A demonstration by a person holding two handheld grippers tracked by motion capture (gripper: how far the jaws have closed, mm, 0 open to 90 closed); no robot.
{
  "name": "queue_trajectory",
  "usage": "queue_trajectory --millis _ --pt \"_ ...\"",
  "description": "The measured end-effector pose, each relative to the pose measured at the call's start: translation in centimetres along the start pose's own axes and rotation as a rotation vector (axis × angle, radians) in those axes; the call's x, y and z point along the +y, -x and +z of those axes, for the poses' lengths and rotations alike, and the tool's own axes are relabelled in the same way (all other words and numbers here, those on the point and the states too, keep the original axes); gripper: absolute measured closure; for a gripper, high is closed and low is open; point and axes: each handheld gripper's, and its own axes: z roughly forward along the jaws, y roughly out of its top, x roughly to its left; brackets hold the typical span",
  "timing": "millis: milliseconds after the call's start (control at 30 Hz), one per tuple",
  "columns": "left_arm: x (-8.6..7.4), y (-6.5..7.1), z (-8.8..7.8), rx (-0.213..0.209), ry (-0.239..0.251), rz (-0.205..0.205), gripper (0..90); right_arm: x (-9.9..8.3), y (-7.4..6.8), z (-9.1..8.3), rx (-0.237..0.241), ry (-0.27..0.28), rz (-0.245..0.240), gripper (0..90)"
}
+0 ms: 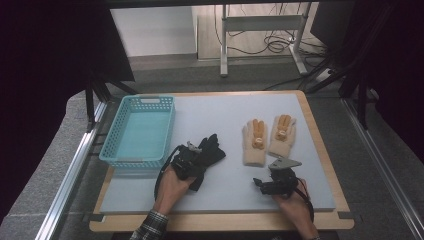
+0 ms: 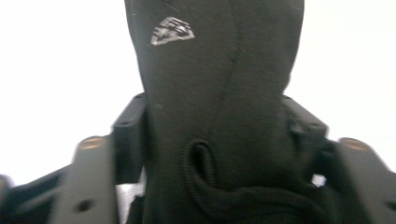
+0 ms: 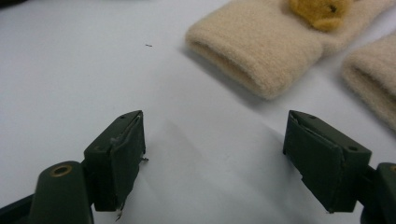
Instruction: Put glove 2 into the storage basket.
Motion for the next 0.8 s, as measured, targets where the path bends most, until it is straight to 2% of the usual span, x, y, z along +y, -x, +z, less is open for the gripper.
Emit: queue_trajectory --millis 67,167,333,533,700,800 --pt "-0.1 -0.5 -0.1 -0.01 0.005 -0.011 58.3 0.0 0.0 0.0 0.0 0.0 0.0 20.7" --pt "0.0 -0.8 -0.2 -0.021 0.005 -0.011 62.4 0.0 0.0 0.0 0.0 -0.001 0.001 20.7" --pt "1.0 -0.8 -0.8 -0.013 0.024 -0.003 63.1 0.0 0.0 0.0 0.001 -0.001 0.001 20.6" --pt "2.7 -0.9 -2.5 0.004 0.063 -0.002 62.4 0.0 0.0 0.0 0.002 0.0 0.0 20.4" --pt "3.9 -1.8 -4.1 0.025 0.079 -0.011 62.0 0.0 0.0 0.0 0.001 -0.001 -0.001 20.3" --pt "4.4 -2.5 -5.0 0.038 0.089 -0.033 61.8 0.0 0.0 0.0 0.002 -0.001 -0.001 20.2"
